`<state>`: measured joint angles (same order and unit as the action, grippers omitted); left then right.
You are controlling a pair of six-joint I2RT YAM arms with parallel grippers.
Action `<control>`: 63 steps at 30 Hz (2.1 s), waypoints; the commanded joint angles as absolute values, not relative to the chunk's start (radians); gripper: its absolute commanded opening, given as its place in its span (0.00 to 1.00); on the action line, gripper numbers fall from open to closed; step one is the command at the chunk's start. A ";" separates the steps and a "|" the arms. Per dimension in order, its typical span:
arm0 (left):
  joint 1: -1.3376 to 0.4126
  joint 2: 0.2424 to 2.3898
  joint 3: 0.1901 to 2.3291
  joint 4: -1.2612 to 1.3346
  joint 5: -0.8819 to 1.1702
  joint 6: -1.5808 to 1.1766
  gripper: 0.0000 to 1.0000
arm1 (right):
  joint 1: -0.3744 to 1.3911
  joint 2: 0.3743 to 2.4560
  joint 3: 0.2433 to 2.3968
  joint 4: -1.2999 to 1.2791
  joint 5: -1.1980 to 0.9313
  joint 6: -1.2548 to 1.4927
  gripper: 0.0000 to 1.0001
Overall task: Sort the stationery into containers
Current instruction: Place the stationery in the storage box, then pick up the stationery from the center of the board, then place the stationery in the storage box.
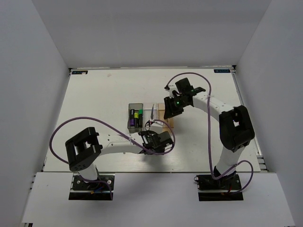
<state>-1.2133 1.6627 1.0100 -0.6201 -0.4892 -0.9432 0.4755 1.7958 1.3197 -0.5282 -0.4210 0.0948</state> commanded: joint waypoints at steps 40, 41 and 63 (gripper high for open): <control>-1.207 1.752 1.369 -0.690 -0.575 -0.882 0.11 | 0.290 1.329 1.131 -0.589 -0.160 0.005 0.14; -1.201 1.753 1.402 -0.695 -0.578 -0.871 0.11 | 0.287 1.286 1.112 -0.577 -0.156 0.006 0.00; -0.953 2.028 1.769 -0.775 -0.532 -0.695 0.48 | 0.204 1.109 0.901 -0.522 -0.159 -0.044 0.73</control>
<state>-0.9615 2.0724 1.7271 -0.7723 -0.5339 -0.7151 0.2195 1.1271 0.9169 -0.5404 -0.1261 -0.0353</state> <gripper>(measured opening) 0.433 0.711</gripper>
